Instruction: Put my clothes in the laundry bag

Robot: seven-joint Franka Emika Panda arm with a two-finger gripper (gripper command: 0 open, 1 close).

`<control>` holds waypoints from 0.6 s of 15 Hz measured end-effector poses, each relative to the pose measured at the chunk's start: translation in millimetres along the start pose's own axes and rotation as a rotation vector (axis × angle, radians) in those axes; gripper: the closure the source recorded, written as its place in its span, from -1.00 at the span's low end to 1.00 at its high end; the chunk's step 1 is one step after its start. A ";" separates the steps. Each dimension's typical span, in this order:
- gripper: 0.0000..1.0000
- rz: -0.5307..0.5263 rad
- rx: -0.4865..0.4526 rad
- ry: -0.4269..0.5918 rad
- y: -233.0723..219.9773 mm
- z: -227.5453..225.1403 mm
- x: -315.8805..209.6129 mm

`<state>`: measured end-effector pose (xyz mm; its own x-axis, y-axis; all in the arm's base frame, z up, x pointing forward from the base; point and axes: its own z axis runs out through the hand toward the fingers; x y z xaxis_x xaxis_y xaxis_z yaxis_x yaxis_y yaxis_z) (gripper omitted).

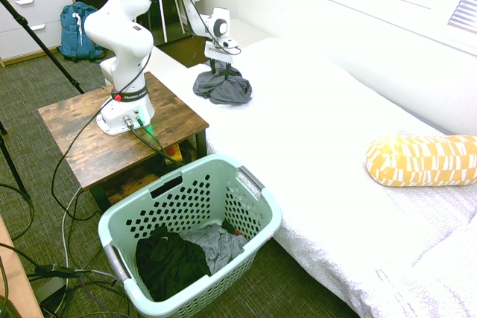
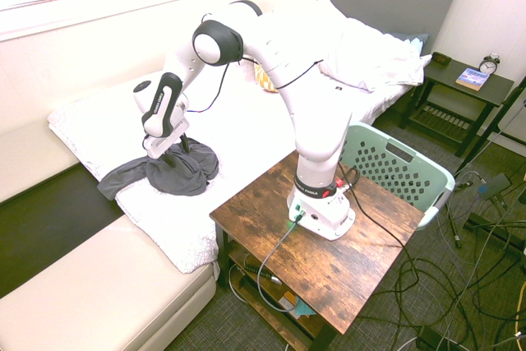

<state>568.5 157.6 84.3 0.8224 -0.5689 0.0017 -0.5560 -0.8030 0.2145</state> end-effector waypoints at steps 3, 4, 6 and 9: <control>1.00 0.023 -0.003 -0.006 1.1 8.2 3.0; 1.00 0.027 -0.007 -0.008 2.6 10.5 3.9; 1.00 0.034 -0.009 -0.011 4.3 12.6 5.3; 1.00 0.046 -0.014 -0.018 7.7 16.7 6.1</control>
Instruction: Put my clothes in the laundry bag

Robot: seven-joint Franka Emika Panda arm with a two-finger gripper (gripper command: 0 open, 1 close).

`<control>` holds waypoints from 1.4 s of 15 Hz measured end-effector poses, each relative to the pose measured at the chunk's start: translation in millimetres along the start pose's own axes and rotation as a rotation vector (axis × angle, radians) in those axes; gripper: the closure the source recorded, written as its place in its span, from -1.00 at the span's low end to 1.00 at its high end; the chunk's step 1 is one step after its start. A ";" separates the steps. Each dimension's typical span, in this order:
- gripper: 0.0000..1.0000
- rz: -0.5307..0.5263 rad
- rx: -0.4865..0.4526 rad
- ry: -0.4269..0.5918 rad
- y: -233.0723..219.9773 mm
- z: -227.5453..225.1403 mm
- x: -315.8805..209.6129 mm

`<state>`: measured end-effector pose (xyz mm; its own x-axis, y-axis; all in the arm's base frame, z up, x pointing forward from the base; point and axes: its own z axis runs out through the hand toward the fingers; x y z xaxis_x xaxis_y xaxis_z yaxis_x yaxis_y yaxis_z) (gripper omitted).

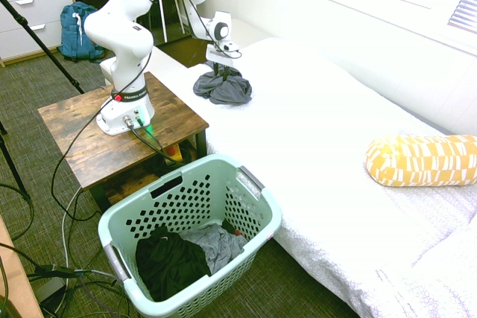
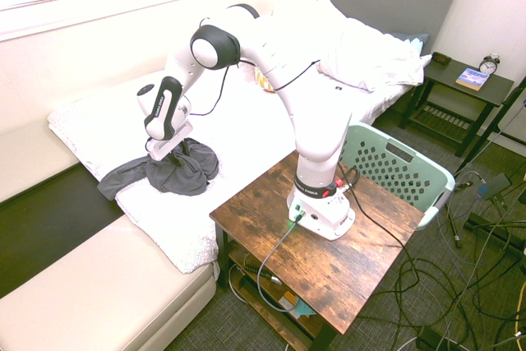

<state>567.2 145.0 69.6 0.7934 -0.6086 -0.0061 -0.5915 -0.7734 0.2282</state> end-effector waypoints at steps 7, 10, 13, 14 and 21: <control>1.00 0.032 0.006 -0.023 3.0 1.9 -0.8; 1.00 0.053 0.017 -0.034 6.3 -5.1 -0.4; 1.00 0.106 0.056 -0.069 9.8 -27.8 0.2; 1.00 0.110 0.059 -0.078 13.1 -38.9 0.8; 1.00 -0.102 -0.147 -0.267 138.3 -186.2 50.6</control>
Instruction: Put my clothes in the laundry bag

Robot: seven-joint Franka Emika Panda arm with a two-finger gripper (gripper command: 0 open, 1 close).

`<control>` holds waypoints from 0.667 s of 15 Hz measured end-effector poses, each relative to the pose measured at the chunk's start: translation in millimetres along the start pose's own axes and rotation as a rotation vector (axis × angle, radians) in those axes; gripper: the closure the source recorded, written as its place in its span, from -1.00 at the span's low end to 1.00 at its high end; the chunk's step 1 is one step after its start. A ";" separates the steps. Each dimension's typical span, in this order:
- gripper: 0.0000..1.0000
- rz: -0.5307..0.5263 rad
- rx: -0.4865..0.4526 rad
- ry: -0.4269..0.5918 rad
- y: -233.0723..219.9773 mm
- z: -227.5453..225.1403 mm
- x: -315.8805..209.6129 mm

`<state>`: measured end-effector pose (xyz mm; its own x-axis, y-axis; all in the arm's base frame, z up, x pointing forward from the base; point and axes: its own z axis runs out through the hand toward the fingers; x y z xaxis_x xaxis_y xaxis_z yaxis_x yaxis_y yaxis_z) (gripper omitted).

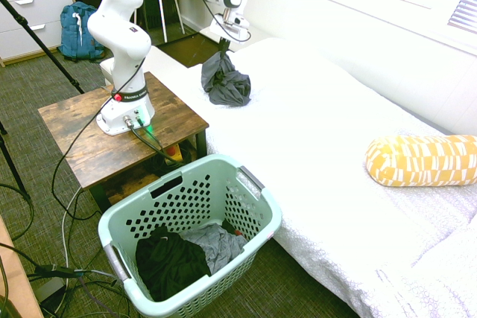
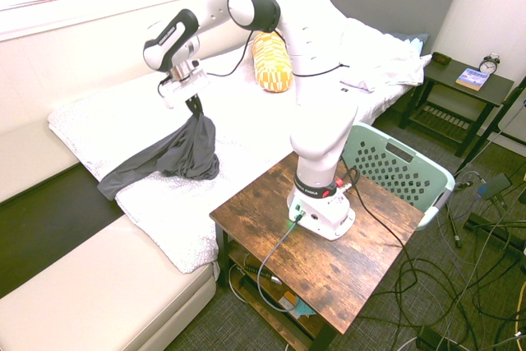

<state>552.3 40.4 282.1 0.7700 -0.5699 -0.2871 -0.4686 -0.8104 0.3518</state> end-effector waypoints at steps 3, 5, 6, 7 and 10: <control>1.00 -0.153 -0.105 -0.044 89.2 -80.1 -26.3; 1.00 -0.155 -0.171 -0.053 161.4 -136.8 -51.8; 1.00 -0.129 -0.191 -0.051 202.6 -168.3 -65.4; 1.00 -0.094 -0.206 -0.052 245.8 -199.7 -82.1; 1.00 0.059 -0.304 -0.115 373.3 -256.4 -132.2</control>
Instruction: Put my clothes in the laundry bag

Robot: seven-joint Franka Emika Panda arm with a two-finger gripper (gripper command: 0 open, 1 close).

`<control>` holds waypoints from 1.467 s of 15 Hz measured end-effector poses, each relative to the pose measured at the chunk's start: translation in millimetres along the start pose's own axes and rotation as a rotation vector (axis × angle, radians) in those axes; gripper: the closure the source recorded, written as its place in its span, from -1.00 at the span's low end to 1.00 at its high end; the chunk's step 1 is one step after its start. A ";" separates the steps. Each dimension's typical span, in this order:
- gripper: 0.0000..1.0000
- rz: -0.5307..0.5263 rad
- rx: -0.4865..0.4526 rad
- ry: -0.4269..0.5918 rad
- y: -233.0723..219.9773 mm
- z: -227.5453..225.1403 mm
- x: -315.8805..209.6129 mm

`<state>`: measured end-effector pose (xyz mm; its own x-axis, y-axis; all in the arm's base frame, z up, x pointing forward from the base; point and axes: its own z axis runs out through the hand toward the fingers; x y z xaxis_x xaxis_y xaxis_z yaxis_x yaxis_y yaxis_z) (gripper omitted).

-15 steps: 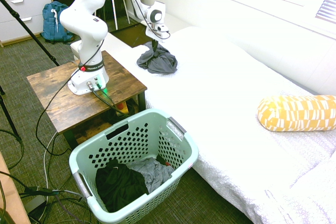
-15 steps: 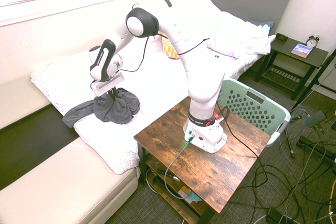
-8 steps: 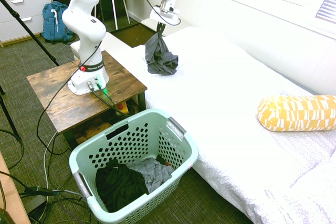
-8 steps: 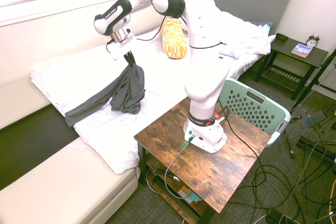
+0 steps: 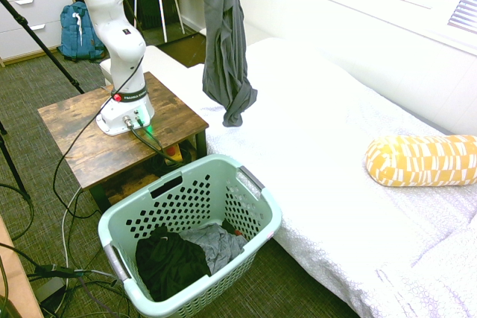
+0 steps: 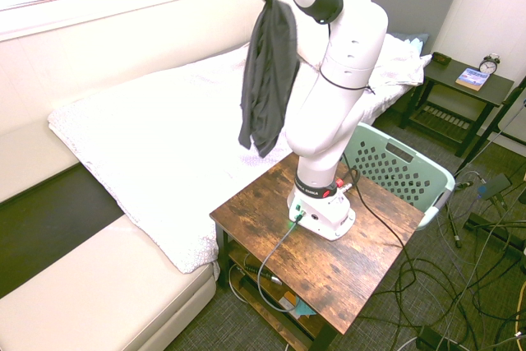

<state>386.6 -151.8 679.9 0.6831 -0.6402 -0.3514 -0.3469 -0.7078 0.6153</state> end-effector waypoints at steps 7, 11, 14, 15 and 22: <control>1.00 0.272 0.000 -0.304 197.7 152.7 1.5; 1.00 0.340 -0.094 -0.364 214.5 278.6 23.7; -1.00 0.393 -0.119 -0.337 181.6 376.0 47.3; -1.00 0.404 -0.134 -0.328 167.3 402.1 50.9; -1.00 0.567 -0.144 -0.167 118.2 482.4 96.7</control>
<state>101.7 -441.4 378.3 0.3030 -0.9522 -0.0397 -0.5289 -0.2027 0.8241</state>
